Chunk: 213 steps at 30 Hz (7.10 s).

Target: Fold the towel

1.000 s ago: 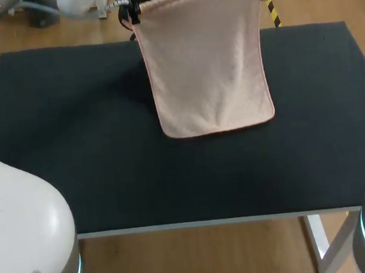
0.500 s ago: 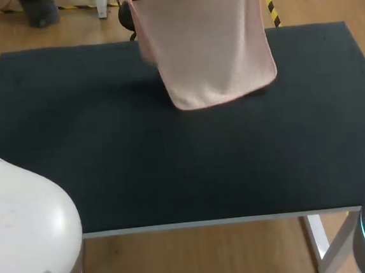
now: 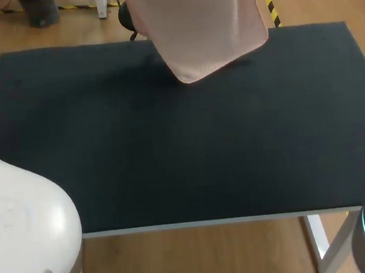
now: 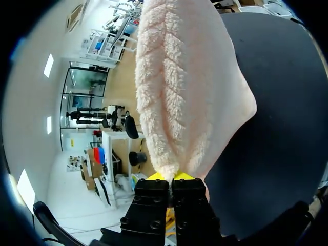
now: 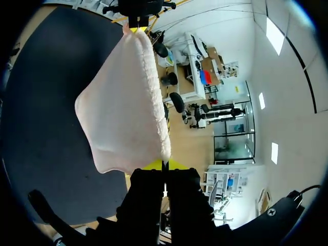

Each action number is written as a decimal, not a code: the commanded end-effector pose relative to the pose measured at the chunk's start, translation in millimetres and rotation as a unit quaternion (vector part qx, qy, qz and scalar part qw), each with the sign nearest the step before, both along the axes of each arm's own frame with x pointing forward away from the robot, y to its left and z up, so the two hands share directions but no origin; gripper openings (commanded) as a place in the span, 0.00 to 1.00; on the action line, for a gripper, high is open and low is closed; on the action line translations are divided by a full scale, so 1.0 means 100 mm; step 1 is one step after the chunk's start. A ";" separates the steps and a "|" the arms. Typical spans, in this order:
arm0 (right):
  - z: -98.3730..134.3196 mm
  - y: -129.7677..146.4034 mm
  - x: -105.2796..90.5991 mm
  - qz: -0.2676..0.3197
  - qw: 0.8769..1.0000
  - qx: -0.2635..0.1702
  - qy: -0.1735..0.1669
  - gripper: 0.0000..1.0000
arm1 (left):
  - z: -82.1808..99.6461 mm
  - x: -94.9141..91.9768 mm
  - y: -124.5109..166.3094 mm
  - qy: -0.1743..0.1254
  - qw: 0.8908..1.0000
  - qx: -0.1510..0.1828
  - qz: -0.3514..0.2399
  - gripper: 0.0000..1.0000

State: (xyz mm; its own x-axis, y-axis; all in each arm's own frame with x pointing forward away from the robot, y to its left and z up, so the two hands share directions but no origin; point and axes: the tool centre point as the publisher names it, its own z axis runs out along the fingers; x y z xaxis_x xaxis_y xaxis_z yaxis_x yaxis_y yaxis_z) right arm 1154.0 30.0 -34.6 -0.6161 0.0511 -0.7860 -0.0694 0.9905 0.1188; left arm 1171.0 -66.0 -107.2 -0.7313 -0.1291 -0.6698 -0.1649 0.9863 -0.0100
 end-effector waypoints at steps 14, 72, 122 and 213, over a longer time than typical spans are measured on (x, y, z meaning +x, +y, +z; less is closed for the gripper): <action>-0.74 -0.17 -0.66 0.001 0.995 -0.022 0.094 0.00 | -1.10 -1.63 0.04 0.068 0.994 -0.060 -0.055 0.00; -2.63 -0.34 -0.85 -0.051 0.947 0.041 0.315 0.00 | -2.18 -2.32 -0.70 0.263 0.950 -0.169 -0.015 0.00; -3.08 -0.28 -0.15 -0.039 0.939 0.019 0.341 0.95 | -2.46 -0.13 -0.48 0.328 0.928 -0.106 -0.141 0.24; -3.00 -0.25 -0.61 -0.011 0.946 0.026 0.322 1.00 | -2.32 -0.60 0.43 0.279 0.866 -0.367 -0.192 1.00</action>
